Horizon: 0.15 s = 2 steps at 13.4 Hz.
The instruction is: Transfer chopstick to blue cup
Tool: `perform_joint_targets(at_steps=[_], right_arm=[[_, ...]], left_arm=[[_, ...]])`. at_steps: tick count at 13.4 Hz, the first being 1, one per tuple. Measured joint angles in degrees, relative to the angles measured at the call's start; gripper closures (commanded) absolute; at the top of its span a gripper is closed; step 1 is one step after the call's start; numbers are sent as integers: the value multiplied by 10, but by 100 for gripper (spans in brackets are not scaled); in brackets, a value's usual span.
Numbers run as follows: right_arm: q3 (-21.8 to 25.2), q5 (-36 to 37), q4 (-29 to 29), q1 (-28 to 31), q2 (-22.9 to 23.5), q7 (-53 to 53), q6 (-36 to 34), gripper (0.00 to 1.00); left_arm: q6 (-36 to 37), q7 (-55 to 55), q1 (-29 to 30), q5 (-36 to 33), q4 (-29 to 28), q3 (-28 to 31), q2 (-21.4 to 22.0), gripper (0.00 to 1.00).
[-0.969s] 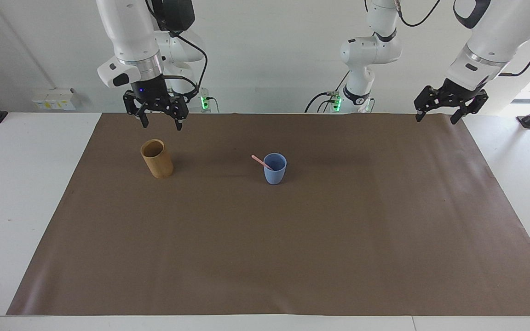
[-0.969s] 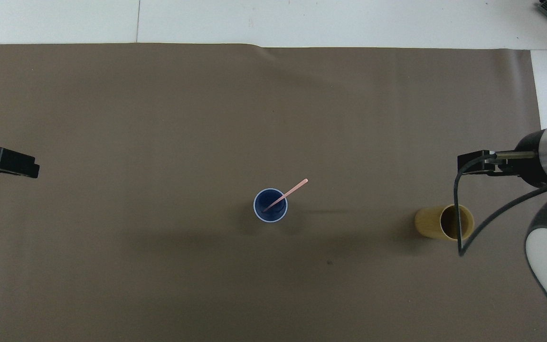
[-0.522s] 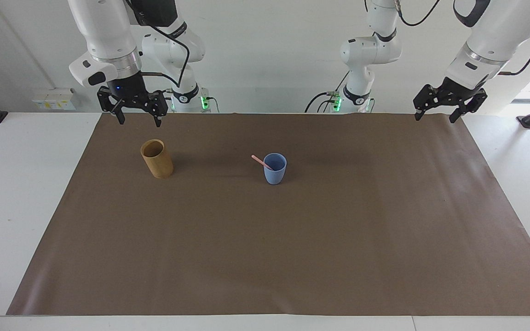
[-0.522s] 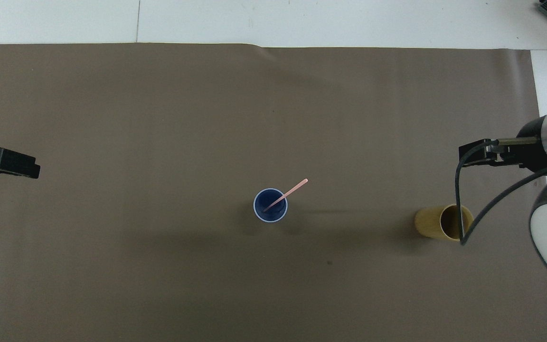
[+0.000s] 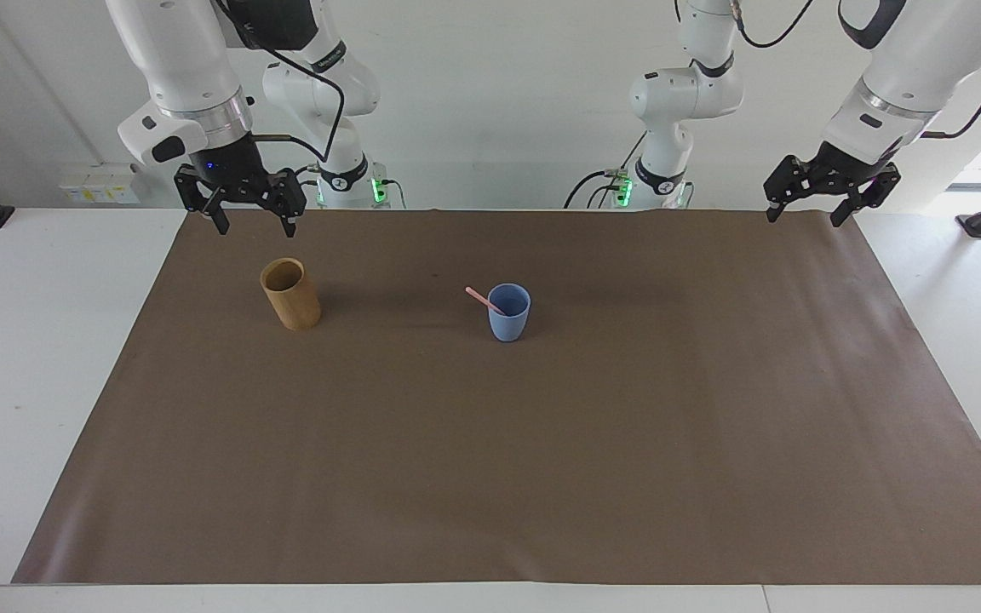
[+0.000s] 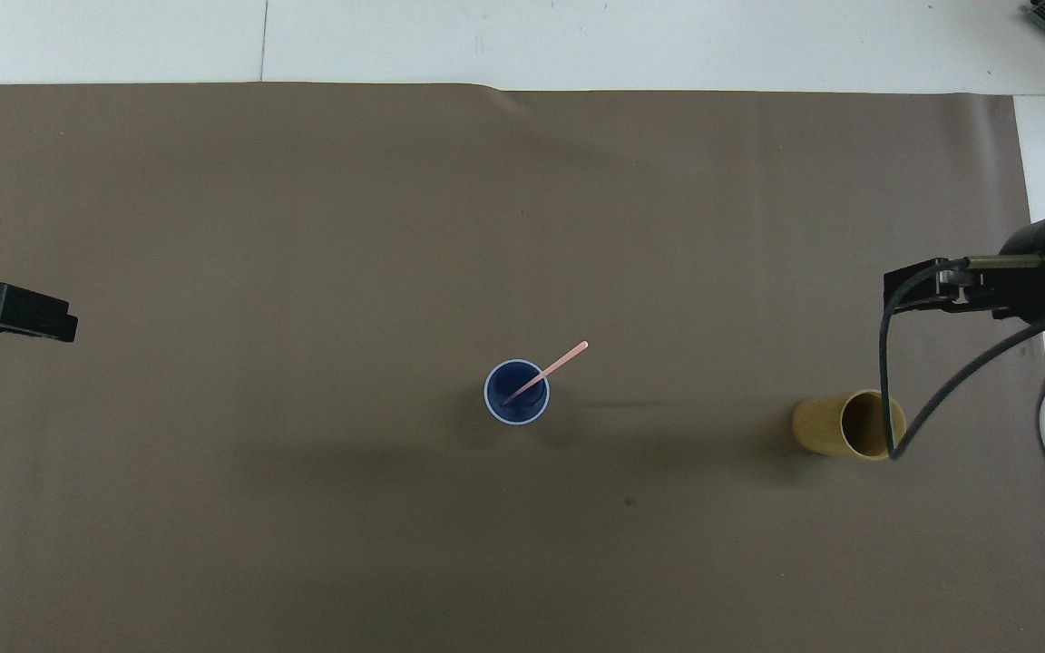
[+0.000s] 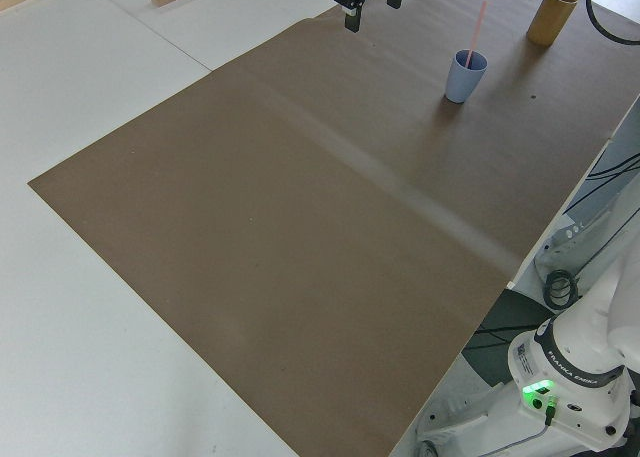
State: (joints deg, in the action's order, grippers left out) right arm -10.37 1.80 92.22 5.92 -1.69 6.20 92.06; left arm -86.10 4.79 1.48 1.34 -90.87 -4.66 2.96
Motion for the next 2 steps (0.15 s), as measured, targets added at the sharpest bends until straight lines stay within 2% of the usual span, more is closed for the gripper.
perform_joint_targets(at_steps=[2], right_arm=[[0, 0, 0, 0, 0, 0, 0, 0]], left_arm=[[0, 0, 0, 0, 0, 0, 0, 0]])
